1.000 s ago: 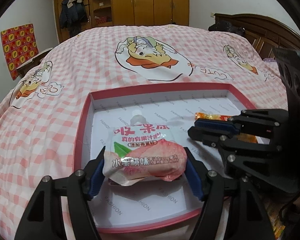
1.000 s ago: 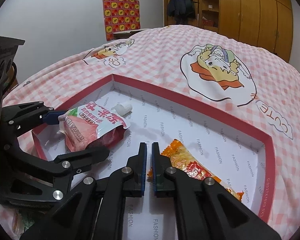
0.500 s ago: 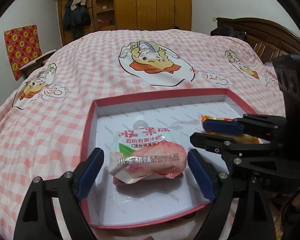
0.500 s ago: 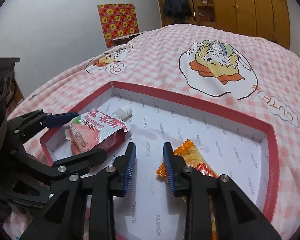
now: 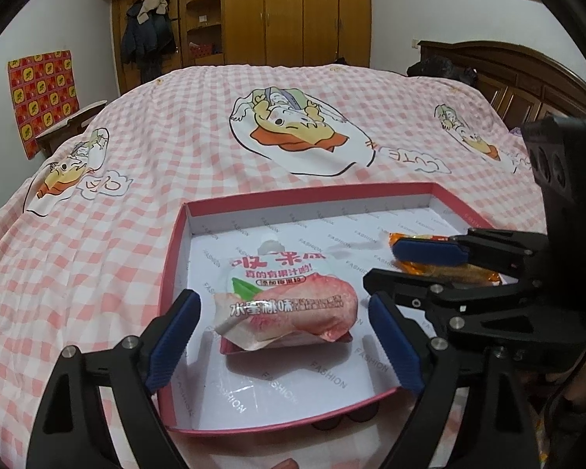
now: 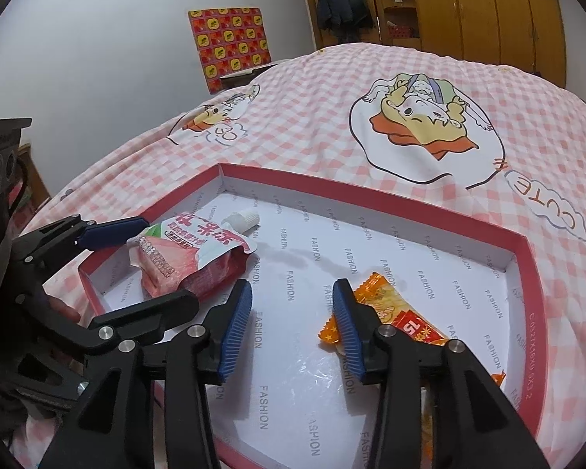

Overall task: Organize snacks
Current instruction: 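Lower the pouch into the box and open the left tool while the right tool releases the biscuit pack, then withdraw both tools from the box back toward the snack pile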

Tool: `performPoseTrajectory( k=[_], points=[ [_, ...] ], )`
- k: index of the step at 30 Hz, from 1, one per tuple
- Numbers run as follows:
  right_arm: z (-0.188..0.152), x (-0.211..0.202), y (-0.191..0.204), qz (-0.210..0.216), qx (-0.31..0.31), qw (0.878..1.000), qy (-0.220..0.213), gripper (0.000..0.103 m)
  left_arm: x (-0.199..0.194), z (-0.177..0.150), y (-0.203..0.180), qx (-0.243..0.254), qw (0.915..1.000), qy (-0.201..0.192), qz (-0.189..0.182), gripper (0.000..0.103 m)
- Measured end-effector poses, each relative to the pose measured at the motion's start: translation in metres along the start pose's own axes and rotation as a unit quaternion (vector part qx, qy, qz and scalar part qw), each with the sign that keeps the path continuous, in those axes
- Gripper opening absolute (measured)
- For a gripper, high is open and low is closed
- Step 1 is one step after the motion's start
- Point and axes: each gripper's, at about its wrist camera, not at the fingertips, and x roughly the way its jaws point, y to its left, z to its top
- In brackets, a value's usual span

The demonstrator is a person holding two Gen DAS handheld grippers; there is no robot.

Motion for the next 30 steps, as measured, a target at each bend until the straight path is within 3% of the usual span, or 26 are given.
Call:
performPoseTrajectory(
  k=[16, 26, 30],
  points=[
    [0.001, -0.005, -0.001, 0.016, 0.018, 1.000, 0.001, 0.057, -0.007, 0.002, 0.003, -0.004, 1.0000, -0.006, -0.005, 0.094],
    [0.003, -0.011, 0.001, -0.010, 0.025, 1.000, 0.016, 0.085, -0.024, 0.002, 0.009, -0.015, 0.9999, -0.002, 0.005, 0.095],
    [0.007, -0.026, 0.009, -0.021, 0.021, 0.999, 0.014, 0.088, -0.042, 0.002, 0.014, -0.022, 0.9996, -0.007, 0.015, 0.095]
  ],
)
